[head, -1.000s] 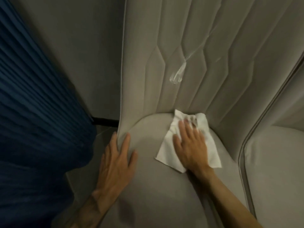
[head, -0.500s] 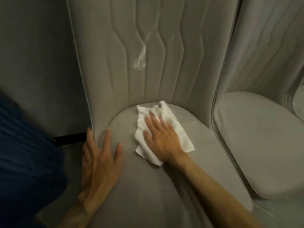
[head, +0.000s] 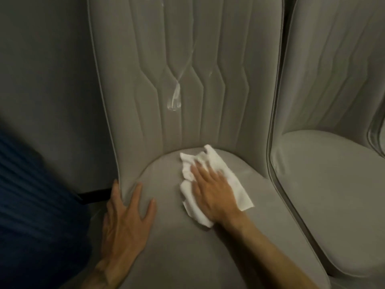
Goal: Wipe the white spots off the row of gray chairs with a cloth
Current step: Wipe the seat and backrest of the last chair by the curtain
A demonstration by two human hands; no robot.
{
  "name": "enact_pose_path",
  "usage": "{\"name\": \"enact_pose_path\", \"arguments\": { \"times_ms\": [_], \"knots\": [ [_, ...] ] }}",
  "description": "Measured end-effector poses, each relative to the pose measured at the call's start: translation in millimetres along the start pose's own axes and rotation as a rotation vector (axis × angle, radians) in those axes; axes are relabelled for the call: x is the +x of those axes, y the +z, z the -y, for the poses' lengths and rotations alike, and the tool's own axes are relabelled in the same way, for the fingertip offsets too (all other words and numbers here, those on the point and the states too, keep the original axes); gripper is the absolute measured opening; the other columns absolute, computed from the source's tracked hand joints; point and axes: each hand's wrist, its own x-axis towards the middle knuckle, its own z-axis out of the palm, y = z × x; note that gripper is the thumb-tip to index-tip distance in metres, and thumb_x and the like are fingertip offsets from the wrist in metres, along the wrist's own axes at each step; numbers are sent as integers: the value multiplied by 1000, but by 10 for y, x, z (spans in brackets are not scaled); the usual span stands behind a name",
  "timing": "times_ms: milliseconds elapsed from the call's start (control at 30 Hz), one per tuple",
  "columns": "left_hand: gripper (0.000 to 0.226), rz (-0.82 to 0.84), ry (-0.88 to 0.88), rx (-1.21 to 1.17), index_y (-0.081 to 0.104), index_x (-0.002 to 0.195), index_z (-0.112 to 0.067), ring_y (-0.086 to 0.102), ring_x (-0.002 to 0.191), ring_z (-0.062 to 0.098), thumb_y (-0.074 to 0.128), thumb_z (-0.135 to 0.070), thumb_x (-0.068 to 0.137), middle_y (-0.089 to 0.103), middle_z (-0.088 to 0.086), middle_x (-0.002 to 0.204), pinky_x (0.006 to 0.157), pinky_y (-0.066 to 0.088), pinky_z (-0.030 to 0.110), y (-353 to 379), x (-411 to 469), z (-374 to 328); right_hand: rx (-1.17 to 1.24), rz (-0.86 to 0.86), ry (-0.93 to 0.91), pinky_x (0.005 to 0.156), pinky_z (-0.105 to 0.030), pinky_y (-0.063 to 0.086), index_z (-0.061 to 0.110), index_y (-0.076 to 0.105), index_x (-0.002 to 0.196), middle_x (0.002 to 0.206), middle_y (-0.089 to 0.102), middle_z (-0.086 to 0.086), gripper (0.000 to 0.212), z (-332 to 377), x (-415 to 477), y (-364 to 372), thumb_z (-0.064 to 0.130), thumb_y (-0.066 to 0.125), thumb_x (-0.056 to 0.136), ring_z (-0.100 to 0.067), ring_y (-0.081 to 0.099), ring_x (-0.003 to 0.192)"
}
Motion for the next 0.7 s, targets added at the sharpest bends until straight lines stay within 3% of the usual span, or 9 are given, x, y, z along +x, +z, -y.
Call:
{"name": "enact_pose_path", "arguments": {
  "times_ms": [100, 167, 233, 267, 400, 533, 600, 700],
  "knots": [
    [72, 24, 6, -19, 27, 163, -37, 24, 151, 34, 42, -64, 99, -11, 0, 171, 121, 33, 49, -32, -9, -12, 13, -95, 358, 125, -38, 18, 19, 19, 165, 174, 14, -5, 58, -489, -106, -112, 35, 24, 110, -23, 14, 161],
    [71, 27, 14, -18, 26, 163, -37, 25, 152, 32, 42, -64, 100, -13, -1, 171, 121, 32, 46, -53, -17, -32, 59, -109, 467, 125, -41, 22, 16, 22, 164, 173, 18, -8, 64, -395, -101, -144, 37, 9, 105, -26, 17, 160],
    [70, 29, 19, 3, 27, 163, -35, 25, 151, 32, 44, -62, 100, -13, 2, 171, 120, 33, 42, -73, -2, -31, 42, -61, 384, 125, -45, 19, 14, 14, 166, 175, 7, -9, 81, -68, 33, -92, 39, -13, 93, -28, 6, 162],
    [70, 27, 19, 15, 28, 162, -35, 24, 151, 32, 45, -62, 100, -13, 3, 171, 119, 33, 41, -84, 22, -29, 46, -22, 307, 126, -46, 15, 14, 10, 166, 175, 2, -8, 80, 110, 120, -63, 39, -14, 94, -27, 1, 163],
    [67, 1, 34, 6, 29, 160, -39, 25, 150, 32, 45, -62, 100, -11, 5, 170, 116, 36, 40, -100, 209, -8, -13, 12, 73, 126, -40, 14, 23, 7, 167, 175, 2, 2, 60, 200, 297, -20, 42, 14, 110, -18, 2, 162],
    [69, -40, 101, -30, 24, 163, -42, 24, 152, 36, 49, -58, 100, -12, 8, 171, 118, 35, 43, -61, 311, 29, -50, -104, 343, 124, -36, 18, 24, 20, 165, 174, 18, 2, 57, -417, 219, -74, 39, 22, 110, -19, 21, 158],
    [68, -117, 160, -67, 30, 162, -38, 29, 151, 41, 55, -52, 100, -4, 12, 172, 117, 38, 48, -82, 389, 50, 12, -159, 441, 123, -37, 24, 19, 25, 164, 172, 24, -2, 56, -357, 261, -62, 36, 26, 110, -23, 29, 154],
    [65, -241, 252, -101, 38, 160, -34, 36, 146, 48, 54, -48, 98, 8, 18, 170, 111, 45, 56, -234, 645, -27, 121, -164, 408, 125, -39, 22, 16, 18, 165, 174, 14, -5, 57, 3, 445, 45, 33, 23, 111, -21, 15, 161]
  ]
}}
